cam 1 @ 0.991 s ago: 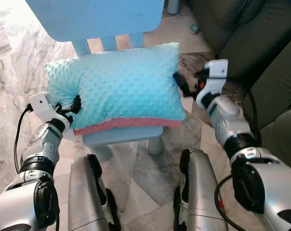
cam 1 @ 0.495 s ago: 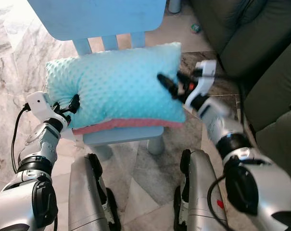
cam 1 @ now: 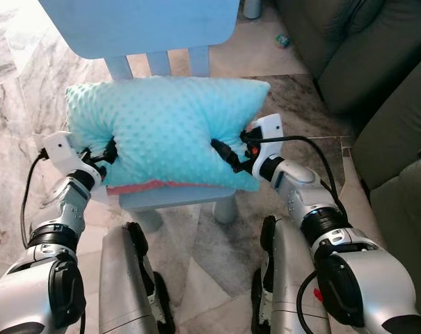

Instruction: Move the pillow to the sofa

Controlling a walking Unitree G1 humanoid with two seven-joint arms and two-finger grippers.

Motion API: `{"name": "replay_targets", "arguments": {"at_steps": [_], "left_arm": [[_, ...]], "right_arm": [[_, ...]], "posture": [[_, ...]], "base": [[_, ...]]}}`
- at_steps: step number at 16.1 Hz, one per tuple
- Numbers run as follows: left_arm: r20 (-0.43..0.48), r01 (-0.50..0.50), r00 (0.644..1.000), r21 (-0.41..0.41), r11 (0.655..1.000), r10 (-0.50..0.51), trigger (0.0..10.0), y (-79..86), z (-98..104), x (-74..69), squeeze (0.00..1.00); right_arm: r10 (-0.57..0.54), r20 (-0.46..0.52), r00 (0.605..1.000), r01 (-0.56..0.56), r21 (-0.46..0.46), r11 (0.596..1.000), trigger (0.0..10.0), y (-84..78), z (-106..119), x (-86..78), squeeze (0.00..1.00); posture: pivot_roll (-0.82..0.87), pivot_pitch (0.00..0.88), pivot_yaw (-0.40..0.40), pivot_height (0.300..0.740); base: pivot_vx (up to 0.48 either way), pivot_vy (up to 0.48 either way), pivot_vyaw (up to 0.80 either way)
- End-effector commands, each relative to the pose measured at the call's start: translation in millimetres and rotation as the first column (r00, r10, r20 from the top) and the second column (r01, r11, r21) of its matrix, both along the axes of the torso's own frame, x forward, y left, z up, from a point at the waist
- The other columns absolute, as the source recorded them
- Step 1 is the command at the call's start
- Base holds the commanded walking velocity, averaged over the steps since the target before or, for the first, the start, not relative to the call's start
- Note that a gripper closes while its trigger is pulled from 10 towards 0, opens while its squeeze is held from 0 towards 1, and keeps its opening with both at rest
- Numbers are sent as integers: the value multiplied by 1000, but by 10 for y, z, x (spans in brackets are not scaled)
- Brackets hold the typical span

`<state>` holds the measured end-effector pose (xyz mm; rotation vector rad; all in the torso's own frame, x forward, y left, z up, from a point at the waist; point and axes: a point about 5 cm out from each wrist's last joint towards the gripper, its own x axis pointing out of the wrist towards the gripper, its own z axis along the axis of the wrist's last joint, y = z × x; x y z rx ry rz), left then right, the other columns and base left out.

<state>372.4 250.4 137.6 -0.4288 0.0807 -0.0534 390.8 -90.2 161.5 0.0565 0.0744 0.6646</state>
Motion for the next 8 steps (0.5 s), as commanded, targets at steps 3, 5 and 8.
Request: {"name": "replay_targets", "arguments": {"at_steps": [3,5,8], "left_arm": [[-45,91,995,-13,996,-92,3804,-135,-100,-10,0],[-40,89,995,-24,996,-90,0,-141,-98,-8,0],[-43,70,997,-2,998,-70,0,-127,-120,-21,0]], "right_arm": [[21,-94,995,-24,-36,999,5373,125,-231,-83,0],[15,-105,994,-18,-35,999,0,132,-255,-92,0],[-7,-125,992,4,-23,1000,0,111,-291,-99,0]], "posture": [[-101,409,37,478],[-101,409,37,478],[-101,408,38,478]], "base": [[0,0,0],[0,0,0],[0,0,0]]}}
